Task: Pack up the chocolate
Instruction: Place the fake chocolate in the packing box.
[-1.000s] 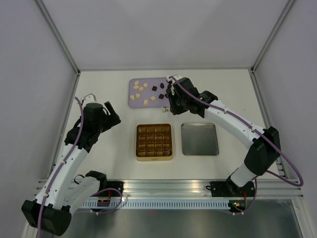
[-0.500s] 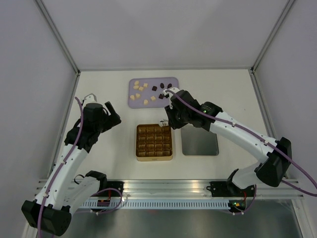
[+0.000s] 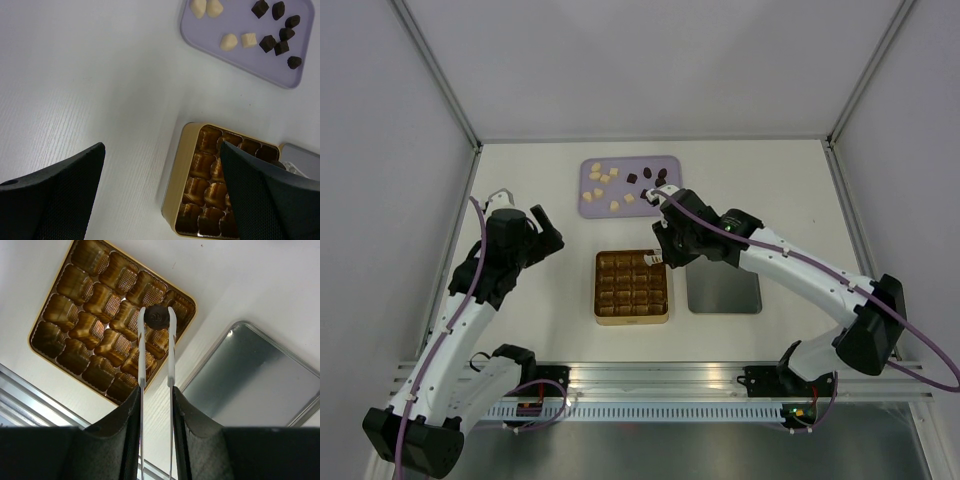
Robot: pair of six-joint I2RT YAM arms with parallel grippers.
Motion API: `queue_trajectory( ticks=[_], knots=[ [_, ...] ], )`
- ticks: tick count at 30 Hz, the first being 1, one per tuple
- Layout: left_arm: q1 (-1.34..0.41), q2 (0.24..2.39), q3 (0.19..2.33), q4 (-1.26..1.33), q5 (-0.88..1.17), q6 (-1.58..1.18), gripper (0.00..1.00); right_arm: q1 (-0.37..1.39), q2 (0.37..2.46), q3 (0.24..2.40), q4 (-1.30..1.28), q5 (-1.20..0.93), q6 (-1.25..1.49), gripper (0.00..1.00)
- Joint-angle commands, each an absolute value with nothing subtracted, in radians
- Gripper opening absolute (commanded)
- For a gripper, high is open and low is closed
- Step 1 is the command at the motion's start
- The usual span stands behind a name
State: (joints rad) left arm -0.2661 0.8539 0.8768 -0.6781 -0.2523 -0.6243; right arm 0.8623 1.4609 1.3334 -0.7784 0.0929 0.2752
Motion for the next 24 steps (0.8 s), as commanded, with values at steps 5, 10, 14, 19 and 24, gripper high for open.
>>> queue_trajectory(
  ticks=[5,10,14,19,24],
  knots=[
    [-0.268,0.842,0.877,-0.647,-0.242,-0.632,1.0,0.87,1.488,1.335,-0.742,0.127,0.296,0.2],
    [-0.268,0.838,0.874,-0.649,-0.242,-0.632,1.0,0.87,1.493,1.325,-0.729,0.144,0.302,0.2],
    [-0.268,0.834,0.874,-0.649,-0.247,-0.629,1.0,0.87,1.502,1.309,-0.723,0.144,0.31,0.2],
    [-0.268,0.828,0.874,-0.65,-0.245,-0.629,1.0,0.87,1.499,1.292,-0.707,0.156,0.311,0.2],
    [-0.268,0.824,0.873,-0.649,-0.242,-0.629,0.99,0.87,1.493,1.279,-0.684,0.169,0.314,0.2]
  ],
)
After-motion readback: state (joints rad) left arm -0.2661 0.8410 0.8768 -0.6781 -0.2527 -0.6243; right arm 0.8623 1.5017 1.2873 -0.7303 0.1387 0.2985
